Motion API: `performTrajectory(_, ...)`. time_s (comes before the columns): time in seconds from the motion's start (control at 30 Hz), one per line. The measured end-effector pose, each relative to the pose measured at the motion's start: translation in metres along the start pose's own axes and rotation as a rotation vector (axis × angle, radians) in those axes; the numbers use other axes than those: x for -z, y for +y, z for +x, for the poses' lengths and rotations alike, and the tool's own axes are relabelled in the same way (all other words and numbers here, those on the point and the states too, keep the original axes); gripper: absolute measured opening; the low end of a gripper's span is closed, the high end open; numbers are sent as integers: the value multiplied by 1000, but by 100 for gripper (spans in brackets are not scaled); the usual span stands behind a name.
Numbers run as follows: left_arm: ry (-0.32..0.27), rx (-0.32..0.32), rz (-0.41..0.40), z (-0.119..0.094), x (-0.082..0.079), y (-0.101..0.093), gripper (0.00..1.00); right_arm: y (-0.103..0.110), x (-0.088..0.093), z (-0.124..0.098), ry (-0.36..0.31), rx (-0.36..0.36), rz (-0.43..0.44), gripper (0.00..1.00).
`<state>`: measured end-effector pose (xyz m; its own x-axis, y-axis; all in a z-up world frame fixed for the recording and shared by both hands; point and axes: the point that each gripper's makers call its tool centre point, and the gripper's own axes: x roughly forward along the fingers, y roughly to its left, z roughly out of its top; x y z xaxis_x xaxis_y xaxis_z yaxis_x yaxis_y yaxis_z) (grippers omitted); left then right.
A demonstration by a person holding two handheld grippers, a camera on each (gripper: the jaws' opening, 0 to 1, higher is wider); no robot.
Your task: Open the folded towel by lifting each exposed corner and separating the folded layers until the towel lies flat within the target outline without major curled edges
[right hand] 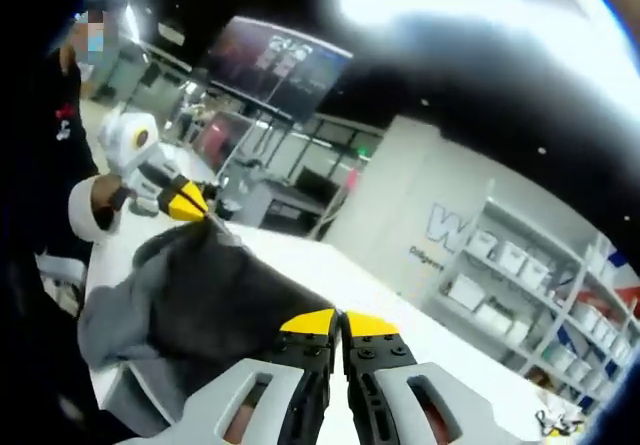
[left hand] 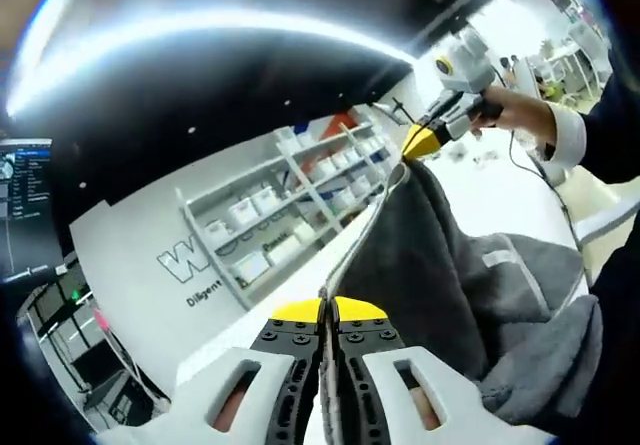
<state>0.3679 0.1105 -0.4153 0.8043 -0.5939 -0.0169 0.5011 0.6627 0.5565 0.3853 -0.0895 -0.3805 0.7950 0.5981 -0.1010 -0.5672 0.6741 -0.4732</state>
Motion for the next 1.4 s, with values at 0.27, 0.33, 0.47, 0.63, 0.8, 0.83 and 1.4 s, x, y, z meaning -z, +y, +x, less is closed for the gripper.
performTrajectory(0.27,60,32,-63,3,32,-17,2,16,33,8,41,-33,46,0)
performTrajectory(0.33,79,34,-77,3,42,-20,2,24,40,9,34,-49,51,0)
performTrajectory(0.47,98,41,-116,0,55,-31,2,32,53,14,43,-69,83,0)
performTrajectory(0.63,112,46,-148,-1,66,-39,2,38,64,17,59,-78,100,0)
performTrajectory(0.8,138,53,-165,0,77,-48,2,44,73,19,74,-86,113,0)
performTrajectory(0.83,147,54,-166,1,78,-47,2,45,76,19,80,-91,118,0)
performTrajectory(1.4,211,68,-149,-3,100,-54,2,98,115,25,192,-247,69,0)
